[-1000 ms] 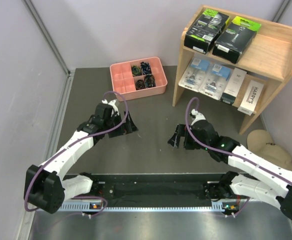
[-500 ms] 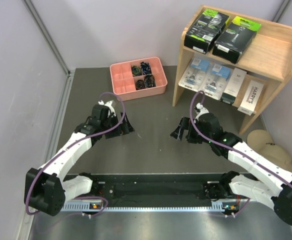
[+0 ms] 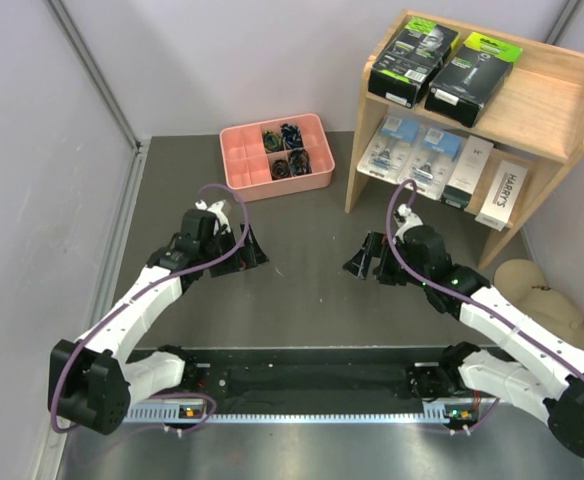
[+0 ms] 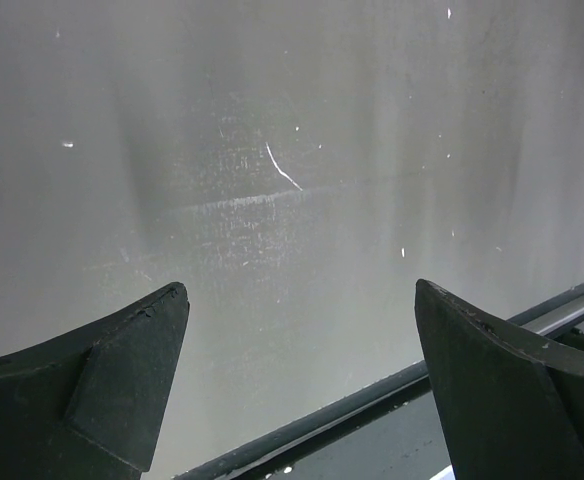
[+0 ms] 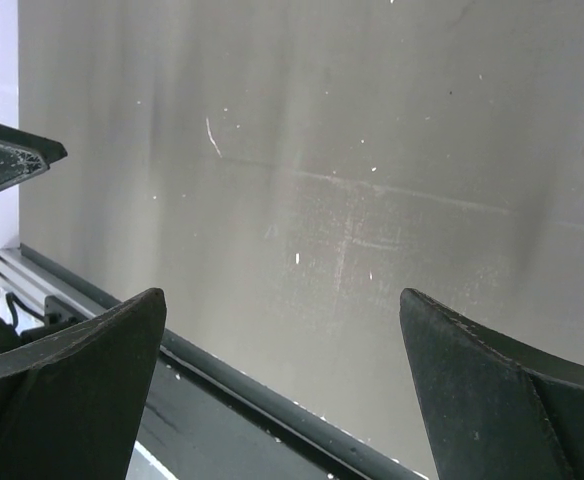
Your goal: Place and organize the shaving razors onto the shelf
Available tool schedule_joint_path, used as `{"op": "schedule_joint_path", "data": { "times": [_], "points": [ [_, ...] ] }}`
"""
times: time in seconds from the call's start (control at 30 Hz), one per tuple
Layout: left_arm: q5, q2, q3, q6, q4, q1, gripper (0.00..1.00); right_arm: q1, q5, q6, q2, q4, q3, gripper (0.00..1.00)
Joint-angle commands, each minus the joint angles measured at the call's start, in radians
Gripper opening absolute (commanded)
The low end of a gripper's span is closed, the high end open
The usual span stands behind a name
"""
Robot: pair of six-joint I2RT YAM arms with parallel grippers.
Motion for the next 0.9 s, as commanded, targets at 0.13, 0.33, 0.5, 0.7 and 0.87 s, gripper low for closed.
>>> {"op": "schedule_joint_path", "data": {
  "times": [0.13, 0.33, 0.5, 0.7, 0.87],
  "points": [
    [0.026, -0.032, -0.02, 0.01, 0.032, 0.007, 0.99, -0.011, -0.012, 0.002, -0.038, 0.056, -0.018, 0.99],
    [0.032, -0.029, -0.021, 0.005, 0.045, 0.007, 0.99, -0.011, -0.007, -0.002, -0.036, 0.049, -0.01, 0.99],
    [0.038, -0.031, -0.018, 0.006, 0.05, 0.008, 0.99, -0.011, 0.002, -0.005, -0.039, 0.041, -0.008, 0.99],
    [0.037, -0.026, -0.015, 0.01, 0.049, 0.008, 0.99, -0.011, 0.016, -0.01, -0.041, 0.035, -0.004, 0.99],
    [0.046, -0.022, 0.0, 0.006, 0.052, 0.008, 0.99, -0.011, 0.053, -0.011, -0.039, 0.021, 0.004, 0.99]
  ]
}}
